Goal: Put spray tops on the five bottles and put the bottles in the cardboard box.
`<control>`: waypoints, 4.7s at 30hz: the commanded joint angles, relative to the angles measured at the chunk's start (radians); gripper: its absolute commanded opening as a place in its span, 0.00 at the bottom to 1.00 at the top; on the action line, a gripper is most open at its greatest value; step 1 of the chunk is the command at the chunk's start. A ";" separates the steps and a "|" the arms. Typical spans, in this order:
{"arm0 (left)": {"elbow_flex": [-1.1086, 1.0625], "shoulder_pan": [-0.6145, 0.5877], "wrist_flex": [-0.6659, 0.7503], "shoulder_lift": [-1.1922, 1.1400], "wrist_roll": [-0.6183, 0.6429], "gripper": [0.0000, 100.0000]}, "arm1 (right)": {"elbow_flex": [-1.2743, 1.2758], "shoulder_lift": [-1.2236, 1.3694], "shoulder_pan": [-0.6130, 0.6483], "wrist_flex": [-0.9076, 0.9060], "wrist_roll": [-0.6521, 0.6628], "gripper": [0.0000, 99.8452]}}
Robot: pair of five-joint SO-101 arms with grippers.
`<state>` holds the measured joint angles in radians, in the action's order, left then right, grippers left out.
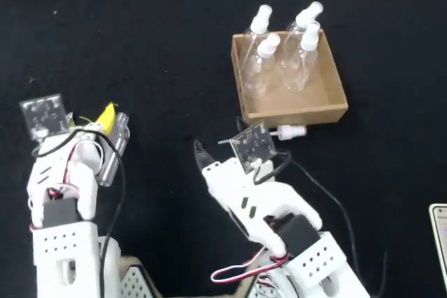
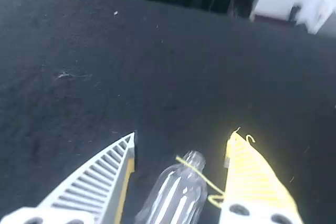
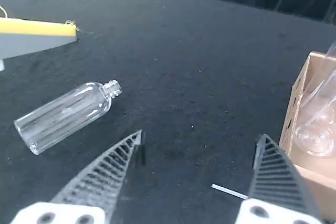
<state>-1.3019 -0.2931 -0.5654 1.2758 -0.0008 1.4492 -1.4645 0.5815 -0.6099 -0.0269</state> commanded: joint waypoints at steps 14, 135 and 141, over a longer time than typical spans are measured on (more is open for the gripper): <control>0.846 -0.174 -0.387 -1.086 -0.161 0.27 | -0.002 -0.019 0.011 0.012 0.025 0.30; 0.549 -0.013 -0.450 -0.848 -0.074 0.27 | 0.018 -0.021 0.012 0.011 -0.032 0.30; 0.410 -0.044 -0.265 -0.841 0.055 0.27 | -0.051 -0.021 0.015 -0.037 -0.032 0.30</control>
<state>-0.8462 -0.3253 -0.9260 0.4258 0.0054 1.4799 -1.4645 0.5815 -0.6176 -0.0499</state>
